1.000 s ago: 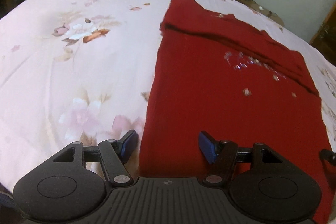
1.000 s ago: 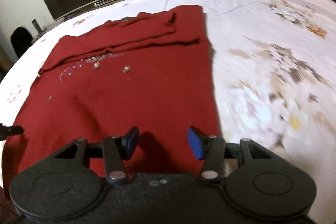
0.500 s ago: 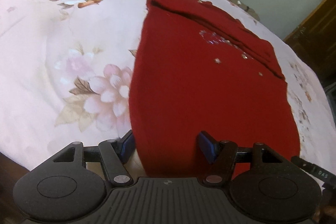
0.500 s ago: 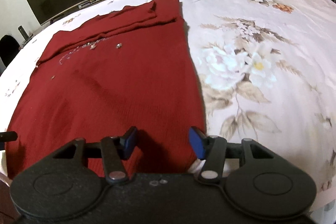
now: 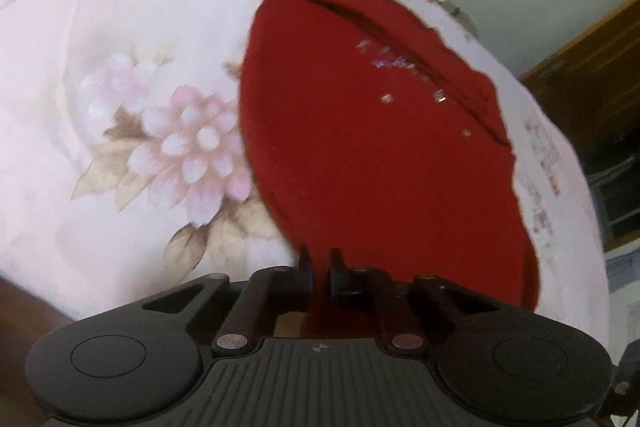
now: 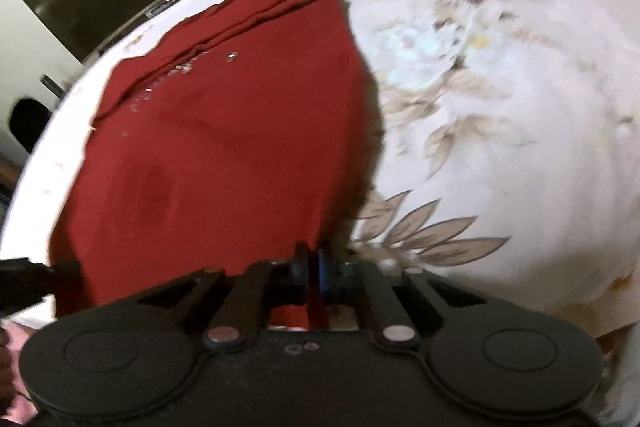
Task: Fold small clothes
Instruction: 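Grasp the sweater hem with both tools and lift it toward the collar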
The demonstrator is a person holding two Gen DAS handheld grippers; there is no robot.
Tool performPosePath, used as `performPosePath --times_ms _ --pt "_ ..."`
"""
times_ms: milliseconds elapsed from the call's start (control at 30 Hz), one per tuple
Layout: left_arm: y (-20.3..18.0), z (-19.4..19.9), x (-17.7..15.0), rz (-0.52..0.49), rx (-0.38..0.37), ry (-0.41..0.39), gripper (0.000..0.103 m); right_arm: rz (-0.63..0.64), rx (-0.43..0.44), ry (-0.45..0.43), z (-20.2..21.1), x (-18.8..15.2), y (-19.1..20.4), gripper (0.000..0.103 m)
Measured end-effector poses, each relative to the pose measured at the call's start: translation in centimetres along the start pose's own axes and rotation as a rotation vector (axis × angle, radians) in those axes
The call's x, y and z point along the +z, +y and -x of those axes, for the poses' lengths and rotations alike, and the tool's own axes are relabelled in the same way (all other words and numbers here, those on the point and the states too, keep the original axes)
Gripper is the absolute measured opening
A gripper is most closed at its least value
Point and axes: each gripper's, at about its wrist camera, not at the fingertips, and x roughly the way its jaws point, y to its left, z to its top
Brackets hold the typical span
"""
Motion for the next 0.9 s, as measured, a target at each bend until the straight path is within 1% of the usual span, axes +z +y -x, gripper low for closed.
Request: performPosePath --times_ms 100,167,267,333,400,500,533,600,667,700,733,800,867,900 --pt "-0.7 0.8 1.1 -0.015 -0.039 -0.036 0.006 -0.032 0.081 -0.015 0.5 1.0 0.4 0.005" --pt "-1.1 1.2 2.4 -0.007 -0.065 -0.065 0.006 -0.056 0.135 -0.048 1.0 2.4 0.8 0.005" --pt "-1.5 1.0 5.4 0.022 -0.087 -0.097 0.006 -0.065 0.178 -0.097 1.4 4.9 1.4 0.005" --pt "-1.7 0.2 7.9 0.053 -0.084 -0.116 0.006 -0.062 0.191 -0.126 0.9 7.2 1.6 0.005" --pt "-1.8 -0.9 10.0 0.077 -0.056 -0.142 0.006 -0.056 0.193 -0.148 0.0 9.3 1.6 0.005" --pt "-2.2 -3.3 13.0 0.081 0.022 -0.172 0.006 -0.071 0.205 -0.162 -2.4 12.7 1.2 0.006" --pt "-2.3 -4.2 13.9 0.09 0.054 -0.177 0.006 -0.072 0.199 -0.161 -3.5 14.0 1.1 0.006" --pt "-2.3 -5.5 15.4 0.107 0.093 -0.183 0.006 -0.076 0.196 -0.153 -5.7 16.0 0.7 0.006" --pt "-2.7 -6.5 16.6 0.099 0.139 -0.198 0.007 -0.068 0.185 -0.135 -7.4 17.1 0.4 0.01" --pt "-2.9 -6.8 17.1 0.091 0.154 -0.205 0.007 -0.068 0.179 -0.124 -8.3 17.7 0.2 0.014" --pt "-3.0 -6.9 17.5 0.084 0.17 -0.21 0.007 -0.065 0.156 -0.128 -9.2 18.3 0.1 0.021" --pt "-3.4 -7.0 18.0 0.049 0.189 -0.214 0.007 -0.048 0.144 -0.123 -10.1 19.1 -0.3 0.024" --pt "-4.0 -6.9 18.1 -0.027 0.205 -0.193 0.007 -0.027 0.173 -0.1 -10.4 19.7 -0.4 0.027" --pt "-4.3 -7.1 18.1 -0.069 0.204 -0.171 0.007 0.003 0.181 -0.095 -10.3 19.9 -0.4 0.032"
